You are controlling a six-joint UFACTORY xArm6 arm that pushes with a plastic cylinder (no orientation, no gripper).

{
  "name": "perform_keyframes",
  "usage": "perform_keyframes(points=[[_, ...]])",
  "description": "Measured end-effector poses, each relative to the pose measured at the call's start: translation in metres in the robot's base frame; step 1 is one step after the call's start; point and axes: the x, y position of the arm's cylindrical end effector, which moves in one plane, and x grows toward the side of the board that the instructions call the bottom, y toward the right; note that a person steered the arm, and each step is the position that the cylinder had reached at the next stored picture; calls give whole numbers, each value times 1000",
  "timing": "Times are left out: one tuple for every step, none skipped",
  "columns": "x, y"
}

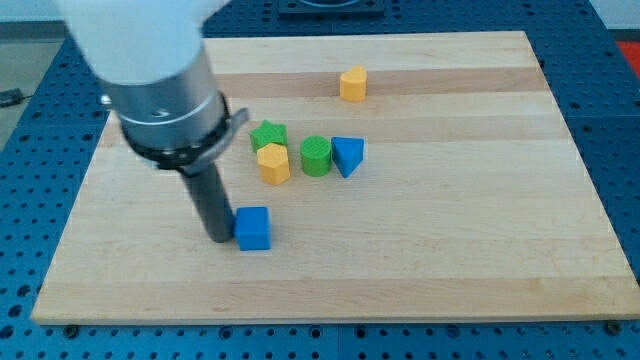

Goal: Push the blue cube into the green circle

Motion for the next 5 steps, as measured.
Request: perform_keyframes(points=[[0,41],[9,85],[43,96],[58,126],[49,135]])
